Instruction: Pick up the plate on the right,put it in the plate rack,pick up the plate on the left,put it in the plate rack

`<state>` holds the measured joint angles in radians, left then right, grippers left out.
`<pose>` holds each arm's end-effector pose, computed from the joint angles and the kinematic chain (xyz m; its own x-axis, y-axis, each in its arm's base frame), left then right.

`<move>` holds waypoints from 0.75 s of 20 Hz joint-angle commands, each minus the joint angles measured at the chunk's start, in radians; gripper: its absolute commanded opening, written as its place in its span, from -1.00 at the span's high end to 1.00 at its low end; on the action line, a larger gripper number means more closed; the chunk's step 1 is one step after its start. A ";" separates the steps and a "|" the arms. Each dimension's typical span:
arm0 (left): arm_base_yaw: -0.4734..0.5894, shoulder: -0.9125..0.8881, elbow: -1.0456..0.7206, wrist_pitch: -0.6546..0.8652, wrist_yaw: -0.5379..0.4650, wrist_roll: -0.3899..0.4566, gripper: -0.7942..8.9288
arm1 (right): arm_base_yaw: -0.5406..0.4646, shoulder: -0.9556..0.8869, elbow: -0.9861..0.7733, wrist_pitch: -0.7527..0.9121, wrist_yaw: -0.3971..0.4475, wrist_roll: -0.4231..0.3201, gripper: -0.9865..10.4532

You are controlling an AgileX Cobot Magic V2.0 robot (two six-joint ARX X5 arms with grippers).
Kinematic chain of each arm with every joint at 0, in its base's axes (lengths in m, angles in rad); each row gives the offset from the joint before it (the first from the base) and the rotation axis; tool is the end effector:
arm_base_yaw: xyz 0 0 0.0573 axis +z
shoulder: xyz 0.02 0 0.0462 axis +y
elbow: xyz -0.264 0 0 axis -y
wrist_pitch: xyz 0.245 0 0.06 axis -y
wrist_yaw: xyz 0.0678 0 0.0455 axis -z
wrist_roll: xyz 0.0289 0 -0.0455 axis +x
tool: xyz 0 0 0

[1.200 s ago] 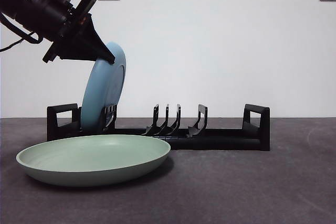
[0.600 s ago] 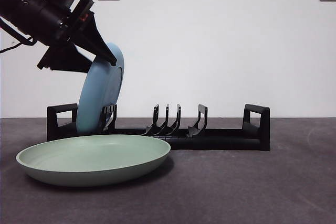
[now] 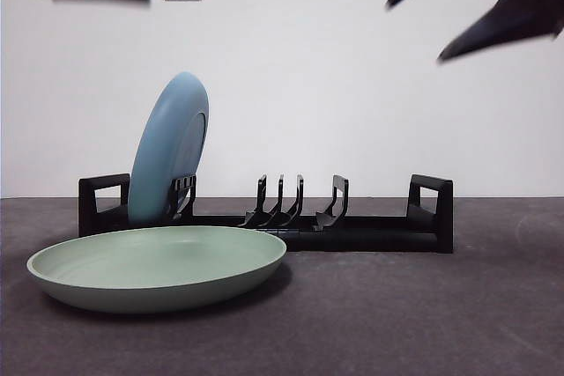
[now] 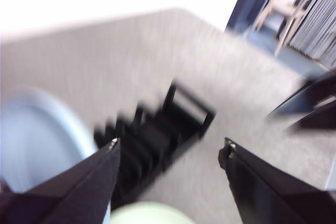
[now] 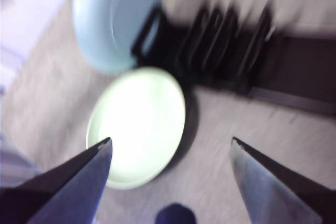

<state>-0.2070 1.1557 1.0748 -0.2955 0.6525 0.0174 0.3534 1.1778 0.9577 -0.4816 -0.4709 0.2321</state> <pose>0.2381 -0.0679 0.3517 0.5984 -0.7461 -0.2921 0.7221 0.6601 -0.2070 0.2230 0.0962 0.2920 0.4815 0.6612 -0.5753 -0.4772 0.7484 0.4607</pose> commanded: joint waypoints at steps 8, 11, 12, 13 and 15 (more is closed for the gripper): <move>-0.194 -0.409 0.013 -0.238 -0.481 0.317 0.16 | 0.139 0.320 0.009 0.111 0.001 0.016 0.34; -0.269 -0.457 0.032 -0.320 -0.601 0.336 0.16 | 0.168 0.430 0.059 0.115 0.005 0.017 0.34; -0.295 -0.461 0.041 -0.338 -0.622 0.335 0.16 | 0.179 0.472 0.084 0.115 0.005 0.017 0.34; -0.313 -0.462 0.046 -0.346 -0.636 0.335 0.16 | 0.184 0.502 0.105 0.115 0.005 0.018 0.34; -0.351 -0.461 0.047 -0.356 -0.669 0.335 0.16 | 0.200 0.568 0.146 0.114 0.006 0.022 0.35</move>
<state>-0.5560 0.6922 1.1225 -0.6472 -0.0154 0.3412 0.5510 1.7363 1.1038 -0.3698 -0.4679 0.2478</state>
